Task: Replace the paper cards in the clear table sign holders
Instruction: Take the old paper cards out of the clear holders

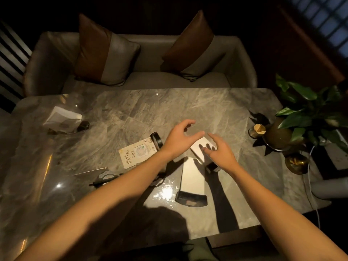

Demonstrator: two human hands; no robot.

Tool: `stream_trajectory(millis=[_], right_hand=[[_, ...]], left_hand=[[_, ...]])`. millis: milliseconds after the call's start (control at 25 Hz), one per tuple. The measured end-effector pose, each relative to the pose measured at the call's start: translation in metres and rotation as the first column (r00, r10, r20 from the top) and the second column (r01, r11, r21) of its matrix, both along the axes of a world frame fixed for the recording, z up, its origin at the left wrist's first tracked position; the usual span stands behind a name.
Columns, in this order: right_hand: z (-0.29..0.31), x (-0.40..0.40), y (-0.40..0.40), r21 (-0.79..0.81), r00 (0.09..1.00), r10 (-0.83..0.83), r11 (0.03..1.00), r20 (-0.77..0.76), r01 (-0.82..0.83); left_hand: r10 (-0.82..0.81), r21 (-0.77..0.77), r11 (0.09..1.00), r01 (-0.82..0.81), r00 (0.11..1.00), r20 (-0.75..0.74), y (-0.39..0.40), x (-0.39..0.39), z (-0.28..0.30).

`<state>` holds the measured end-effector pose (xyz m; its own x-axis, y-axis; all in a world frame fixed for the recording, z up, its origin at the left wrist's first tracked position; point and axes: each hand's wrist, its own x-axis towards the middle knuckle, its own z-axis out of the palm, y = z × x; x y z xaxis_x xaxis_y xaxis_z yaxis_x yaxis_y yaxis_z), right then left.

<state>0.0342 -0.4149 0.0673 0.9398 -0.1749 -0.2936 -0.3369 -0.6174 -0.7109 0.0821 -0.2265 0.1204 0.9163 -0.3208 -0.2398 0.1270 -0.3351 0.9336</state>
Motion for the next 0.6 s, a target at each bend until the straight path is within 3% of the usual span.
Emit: stream_trajectory(millis=[80,160,320,480,600], right_hand=[[-0.008,0.009,-0.030,-0.147,0.994,0.050,0.987,-0.095,-0.064],[-0.016,0.016,-0.053,-0.191,0.980,0.077,0.975,-0.184,-0.113],[-0.041,0.030,-0.075,-0.132,0.951,0.142,0.974,-0.275,-0.184],[-0.061,0.041,-0.083,-0.086,0.919,0.150,0.977,-0.364,-0.194],[-0.076,0.050,-0.085,-0.049,0.914,0.126,0.986,-0.386,-0.156]], left_hand=[[0.063,0.032,0.998,-0.061,0.995,-0.073,-0.036,0.007,-0.016],[0.124,0.104,0.989,-0.108,0.979,-0.164,-0.063,0.013,-0.049],[0.228,0.161,0.971,-0.177,0.890,-0.394,-0.093,0.016,-0.108],[0.256,0.221,0.960,-0.170,0.849,-0.462,-0.105,0.021,-0.140],[0.318,0.180,0.948,-0.262,0.779,-0.540,-0.107,0.036,-0.163]])
